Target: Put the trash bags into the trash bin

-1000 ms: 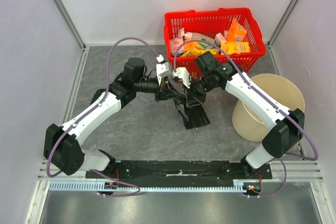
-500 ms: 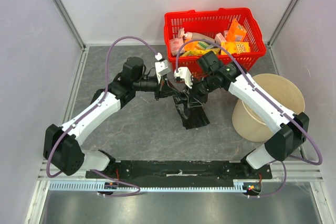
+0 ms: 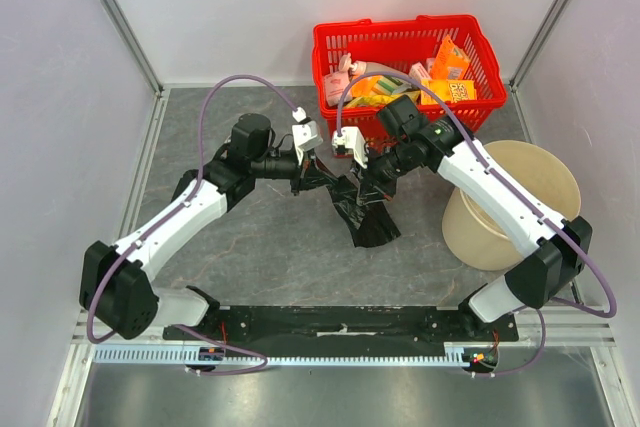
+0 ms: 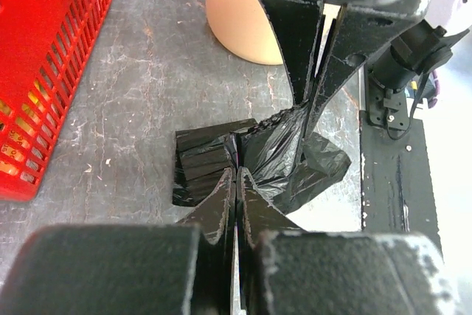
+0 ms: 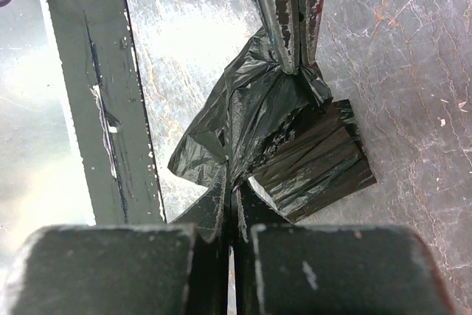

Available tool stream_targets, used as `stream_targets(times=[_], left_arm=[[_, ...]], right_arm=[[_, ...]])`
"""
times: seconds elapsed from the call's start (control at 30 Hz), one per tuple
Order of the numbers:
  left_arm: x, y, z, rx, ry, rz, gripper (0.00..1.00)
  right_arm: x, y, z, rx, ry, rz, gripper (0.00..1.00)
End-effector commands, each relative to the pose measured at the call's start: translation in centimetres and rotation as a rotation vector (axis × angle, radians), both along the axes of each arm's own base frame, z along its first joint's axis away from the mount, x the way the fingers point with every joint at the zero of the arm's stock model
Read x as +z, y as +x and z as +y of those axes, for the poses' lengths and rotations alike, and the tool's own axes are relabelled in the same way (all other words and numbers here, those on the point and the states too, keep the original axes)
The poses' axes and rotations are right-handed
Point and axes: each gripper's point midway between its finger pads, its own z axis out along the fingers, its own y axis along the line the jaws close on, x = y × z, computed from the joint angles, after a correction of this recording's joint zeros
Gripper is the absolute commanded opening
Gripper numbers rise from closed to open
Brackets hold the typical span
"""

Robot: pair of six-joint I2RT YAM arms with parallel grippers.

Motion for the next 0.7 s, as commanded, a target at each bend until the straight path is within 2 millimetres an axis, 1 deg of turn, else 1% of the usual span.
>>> stream_targets(times=[0.0, 0.2, 0.3, 0.5, 0.67], left_arm=[[0.9, -0.3, 0.4, -0.03, -0.007, -0.101, 0.02], [-0.2, 0.2, 0.9, -0.005, 0.039, -0.142, 0.02], [-0.3, 0.5, 1.0, 0.007, 0.045, -0.15, 0.02], [0.3, 1.1, 1.0, 0.041, 0.032, -0.152, 0.02], [0.3, 1.6, 1.1, 0.068, 0.041, -0.154, 0.02]], right_arm=[[2.0, -0.3, 0.2, 0.011, 0.045, -0.025, 0.0], [1.7, -0.4, -0.6, -0.004, 0.02, -0.033, 0.0], [1.3, -0.4, -1.0, -0.011, 0.006, -0.032, 0.0], [0.4, -1.0, -1.5, -0.011, -0.016, -0.008, 0.0], [-0.4, -1.5, -2.0, -0.005, -0.039, 0.006, 0.0]])
